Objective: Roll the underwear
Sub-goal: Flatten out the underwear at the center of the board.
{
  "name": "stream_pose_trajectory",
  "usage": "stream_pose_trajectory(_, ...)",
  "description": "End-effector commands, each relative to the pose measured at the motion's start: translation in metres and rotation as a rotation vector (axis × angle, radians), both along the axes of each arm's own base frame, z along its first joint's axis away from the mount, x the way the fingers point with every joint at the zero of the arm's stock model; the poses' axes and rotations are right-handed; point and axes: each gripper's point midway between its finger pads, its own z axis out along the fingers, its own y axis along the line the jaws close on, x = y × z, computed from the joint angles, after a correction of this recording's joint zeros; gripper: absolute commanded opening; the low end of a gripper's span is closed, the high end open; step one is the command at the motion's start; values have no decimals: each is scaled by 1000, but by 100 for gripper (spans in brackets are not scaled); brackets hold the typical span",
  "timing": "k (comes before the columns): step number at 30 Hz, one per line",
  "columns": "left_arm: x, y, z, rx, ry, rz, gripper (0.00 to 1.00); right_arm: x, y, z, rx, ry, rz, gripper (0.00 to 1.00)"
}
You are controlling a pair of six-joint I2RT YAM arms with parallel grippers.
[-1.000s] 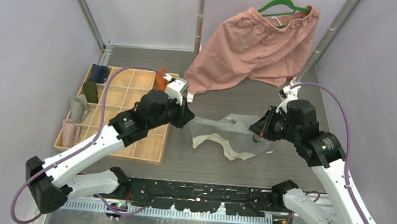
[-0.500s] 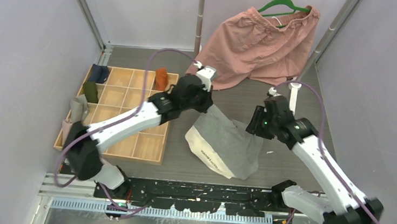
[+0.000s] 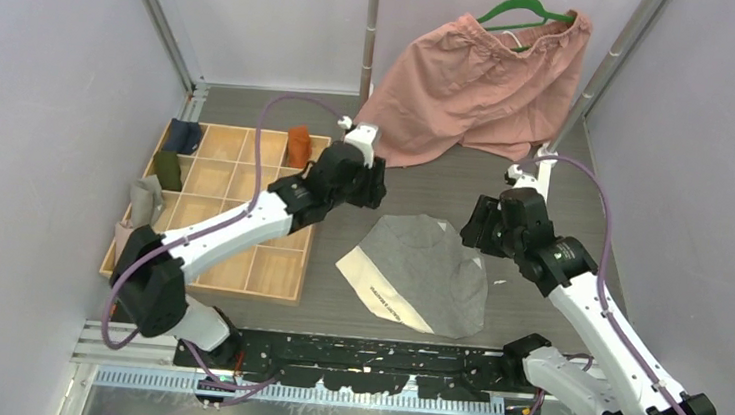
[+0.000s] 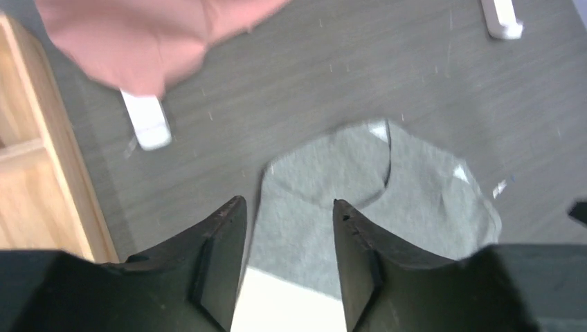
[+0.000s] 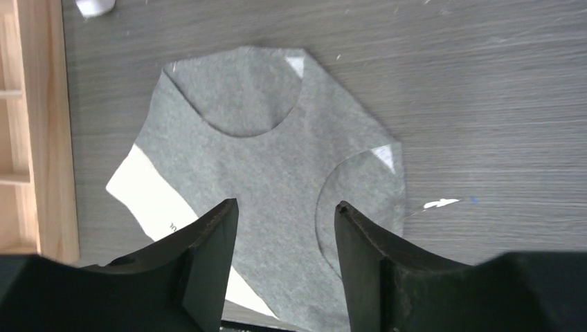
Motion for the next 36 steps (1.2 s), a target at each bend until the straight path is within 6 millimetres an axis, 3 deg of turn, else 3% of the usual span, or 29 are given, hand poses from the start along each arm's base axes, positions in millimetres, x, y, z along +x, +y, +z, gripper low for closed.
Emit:
stream_pose_trajectory(1,-55,-11,-41,-83,156,-71,45,-14,25,-21,74,88,124,56)
stream_pose_trajectory(3,-79,-17,-68,-82,204,-105,37,-17,28,-26,96,103,130,51)
stream_pose_trajectory(7,-102,-39,-102,-74,272,-161,21,-19,29,-37,109,126,115,45)
stream_pose_trajectory(13,-98,-49,-142,-36,338,-124,11,-23,32,-38,147,131,109,45)
stream_pose_trajectory(15,-94,-42,-160,25,360,-76,8,-25,30,-38,143,131,103,45)
stream_pose_trajectory(19,-77,-26,-178,117,369,13,5,-27,28,-39,141,135,94,45)
stream_pose_trajectory(23,-46,-21,-191,158,374,48,3,-29,31,-38,163,135,95,47)
stream_pose_trajectory(27,-5,-35,-199,195,357,15,1,-31,32,-38,177,133,94,49)
stream_pose_trajectory(30,22,-61,-205,209,332,-70,1,-33,32,-38,186,137,93,50)
stream_pose_trajectory(34,47,-100,-183,173,291,-160,1,-33,32,-35,201,126,79,52)
stream_pose_trajectory(36,50,-107,-155,110,233,-167,1,-31,30,-36,197,119,62,54)
